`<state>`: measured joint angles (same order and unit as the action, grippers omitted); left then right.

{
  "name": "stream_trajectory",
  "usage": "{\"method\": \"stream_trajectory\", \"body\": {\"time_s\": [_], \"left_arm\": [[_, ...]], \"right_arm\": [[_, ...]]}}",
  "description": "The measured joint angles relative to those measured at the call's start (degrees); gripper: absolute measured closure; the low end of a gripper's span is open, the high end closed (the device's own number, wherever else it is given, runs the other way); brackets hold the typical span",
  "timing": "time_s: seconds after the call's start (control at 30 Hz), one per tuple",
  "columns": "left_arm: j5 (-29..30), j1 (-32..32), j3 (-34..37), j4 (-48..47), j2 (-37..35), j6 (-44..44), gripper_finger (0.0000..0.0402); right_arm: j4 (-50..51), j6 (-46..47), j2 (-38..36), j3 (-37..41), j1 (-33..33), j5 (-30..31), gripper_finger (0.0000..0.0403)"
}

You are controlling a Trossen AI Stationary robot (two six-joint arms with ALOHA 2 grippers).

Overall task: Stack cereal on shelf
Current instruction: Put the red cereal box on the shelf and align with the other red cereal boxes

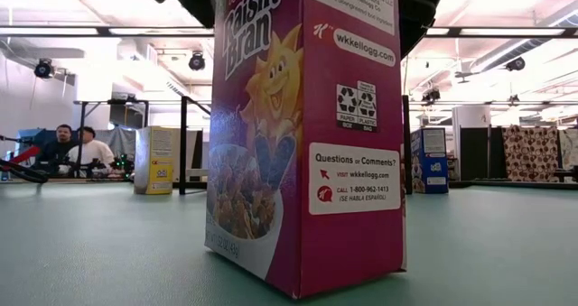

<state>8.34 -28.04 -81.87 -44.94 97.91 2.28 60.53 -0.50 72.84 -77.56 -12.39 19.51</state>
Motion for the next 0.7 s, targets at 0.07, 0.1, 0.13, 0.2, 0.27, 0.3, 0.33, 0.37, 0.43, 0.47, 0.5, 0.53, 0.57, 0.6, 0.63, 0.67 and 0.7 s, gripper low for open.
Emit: {"method": "stream_trajectory", "body": {"time_s": [0.07,0.1,0.13,0.2,0.27,0.3,0.33,0.37,0.43,0.47,0.5,0.53,0.57,0.6,0.63,0.67,0.7], "left_arm": [[-0.41,-0.1,0.0,0.72,0.0,-2.1,0.0205],[-0.43,-0.15,0.0,1.15,0.06,-3.1,0.0204],[-0.55,-0.15,0.0,1.96,0.12,-4.15,0.0202],[-1.94,-0.15,0.03,3.55,0.37,-6.29,0.0193],[-2.76,-0.15,0.04,5.54,1.03,-8.53,0.0181],[-3.01,-0.17,0.05,6.19,1.37,-9.78,0.0174],[-3.06,-0.21,0.11,6.5,1.79,-11.01,0.0167],[-3.08,-0.21,0.15,6.98,2.16,-12.28,0.016],[-3.27,-0.21,0.15,8.85,3.1,-14.66,0.0149],[-3.39,-0.25,0.15,9.41,3.54,-15.68,0.0144],[-3.54,-0.29,0.15,10.05,4.08,-16.63,0.0139],[-3.71,-0.3,0.16,11.03,4.43,-17.63,0.0135],[-3.9,-0.3,0.19,11.91,4.69,-18.46,0.0132],[-4.12,-0.3,0.22,12.63,4.79,-19.22,0.0129],[-4.56,-0.3,0.22,13.66,4.83,-20.03,0.0126],[-4.96,-0.3,0.22,14.83,4.87,-20.85,0.0124],[-5.47,-0.3,0.22,15.73,5.06,-21.48,0.0122]], "right_arm": [[0.0,-0.02,0.0,0.0,0.0,0.0,0.0158],[-0.01,-0.07,0.0,0.0,-0.02,0.0,0.0158],[-0.02,-0.05,0.0,-0.01,-0.01,0.0,0.0158],[0.0,0.03,0.0,-0.02,-0.02,0.0,0.0158],[-0.01,-0.07,0.0,-0.01,-0.01,0.0,0.0158],[0.0,-0.02,0.0,0.0,0.0,0.0,0.0158],[0.0,0.02,0.0,0.0,-0.01,0.0,0.0158],[-0.02,0.0,0.0,-0.02,-0.01,0.01,0.0158],[0.0,-0.06,0.0,0.0,-0.01,0.0,0.0158],[-0.02,0.0,0.0,0.0,-0.02,0.0,0.0158],[-0.02,0.01,0.0,-0.02,0.0,0.0,0.0158],[-0.01,-0.04,0.0,-0.01,-0.01,0.0,0.0158],[0.0,-0.08,0.0,-0.01,0.0,0.0,0.0158],[0.0,-0.04,0.0,0.0,0.0,0.0,0.0158],[0.0,0.01,0.0,0.0,0.0,0.0,0.0158],[-0.01,-0.01,0.0,0.0,-0.01,0.0,0.0158],[0.0,-0.08,0.0,0.0,0.0,0.0,0.0158]]}}
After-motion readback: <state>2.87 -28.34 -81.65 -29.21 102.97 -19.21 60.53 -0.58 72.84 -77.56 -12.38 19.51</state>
